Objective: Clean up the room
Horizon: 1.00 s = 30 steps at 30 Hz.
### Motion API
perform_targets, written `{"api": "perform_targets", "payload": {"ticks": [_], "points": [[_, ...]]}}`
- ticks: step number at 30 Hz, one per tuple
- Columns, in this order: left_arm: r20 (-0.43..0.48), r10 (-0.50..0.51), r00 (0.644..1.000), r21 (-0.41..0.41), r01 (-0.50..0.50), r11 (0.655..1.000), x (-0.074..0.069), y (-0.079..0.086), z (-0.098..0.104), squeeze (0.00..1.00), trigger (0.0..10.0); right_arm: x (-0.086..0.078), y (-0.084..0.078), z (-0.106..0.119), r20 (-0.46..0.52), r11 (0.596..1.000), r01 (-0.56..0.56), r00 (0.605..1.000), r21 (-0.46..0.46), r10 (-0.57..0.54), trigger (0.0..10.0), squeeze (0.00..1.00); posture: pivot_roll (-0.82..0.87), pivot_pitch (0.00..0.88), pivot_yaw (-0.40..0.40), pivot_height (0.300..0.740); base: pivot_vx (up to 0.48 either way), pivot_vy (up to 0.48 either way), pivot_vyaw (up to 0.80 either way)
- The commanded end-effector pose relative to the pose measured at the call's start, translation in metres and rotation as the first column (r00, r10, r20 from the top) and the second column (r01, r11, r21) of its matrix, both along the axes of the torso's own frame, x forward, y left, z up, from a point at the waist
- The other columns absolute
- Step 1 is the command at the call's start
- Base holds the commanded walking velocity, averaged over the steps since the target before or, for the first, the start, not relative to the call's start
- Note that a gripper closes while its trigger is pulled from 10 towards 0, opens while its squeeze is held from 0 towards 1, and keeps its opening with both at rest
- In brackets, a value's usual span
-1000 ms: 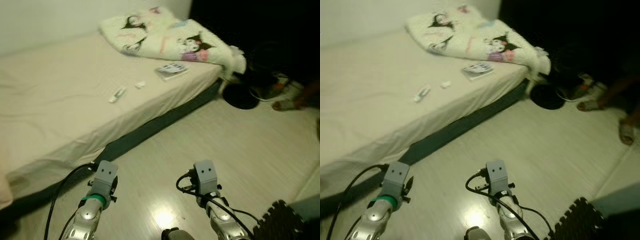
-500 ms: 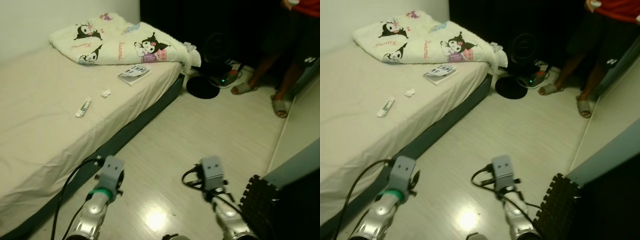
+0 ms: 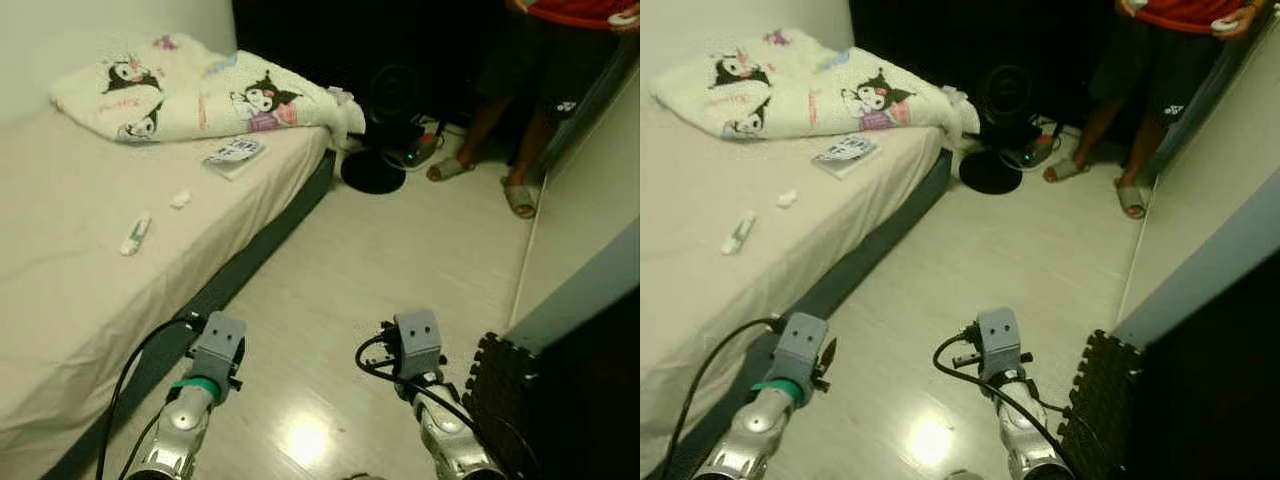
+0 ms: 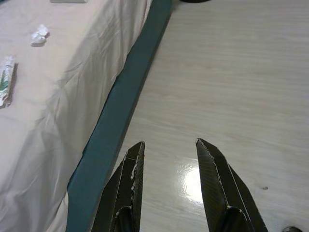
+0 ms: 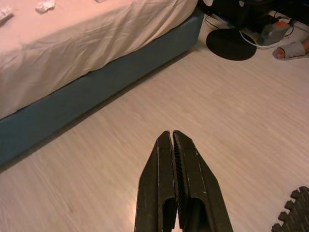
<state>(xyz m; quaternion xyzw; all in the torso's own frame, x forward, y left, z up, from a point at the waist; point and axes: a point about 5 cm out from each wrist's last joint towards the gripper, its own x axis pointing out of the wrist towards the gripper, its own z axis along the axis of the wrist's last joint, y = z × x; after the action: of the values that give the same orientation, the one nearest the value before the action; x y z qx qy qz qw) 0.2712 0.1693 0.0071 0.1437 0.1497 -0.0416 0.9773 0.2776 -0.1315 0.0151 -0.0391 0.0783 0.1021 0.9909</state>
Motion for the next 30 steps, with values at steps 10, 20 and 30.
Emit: {"api": "perform_targets", "payload": {"ticks": [10, 20, 30], "points": [[-0.010, -0.008, 1.000, 0.008, 0.008, 1.000, -0.0038, -0.0023, -0.0052, 0.00, 10.0, -0.0038, 0.0018, -0.0014, 0.008, 1.000, -0.025, 1.000, 0.007, 0.024, 10.0, 0.00, -0.08, 0.050, 0.044, 0.724, 0.447, 0.000, 0.00], [-0.008, -0.006, 1.000, 0.009, 0.006, 1.000, -0.0029, -0.0028, -0.0057, 0.00, 10.0, -0.0033, 0.0009, -0.0022, 0.004, 0.999, -0.038, 0.999, -0.035, 0.038, 10.0, 0.00, -0.08, 0.045, 0.042, 0.724, 0.369, 0.000, 0.00], [-0.006, -0.008, 1.000, 0.011, 0.008, 1.000, -0.0013, -0.0024, -0.0050, 0.00, 10.0, -0.0027, -0.0005, -0.0016, 0.005, 0.999, -0.031, 1.000, -0.024, 0.031, 10.0, 0.00, -0.08, 0.042, 0.046, 0.724, 0.345, 0.000, 0.00]]}}
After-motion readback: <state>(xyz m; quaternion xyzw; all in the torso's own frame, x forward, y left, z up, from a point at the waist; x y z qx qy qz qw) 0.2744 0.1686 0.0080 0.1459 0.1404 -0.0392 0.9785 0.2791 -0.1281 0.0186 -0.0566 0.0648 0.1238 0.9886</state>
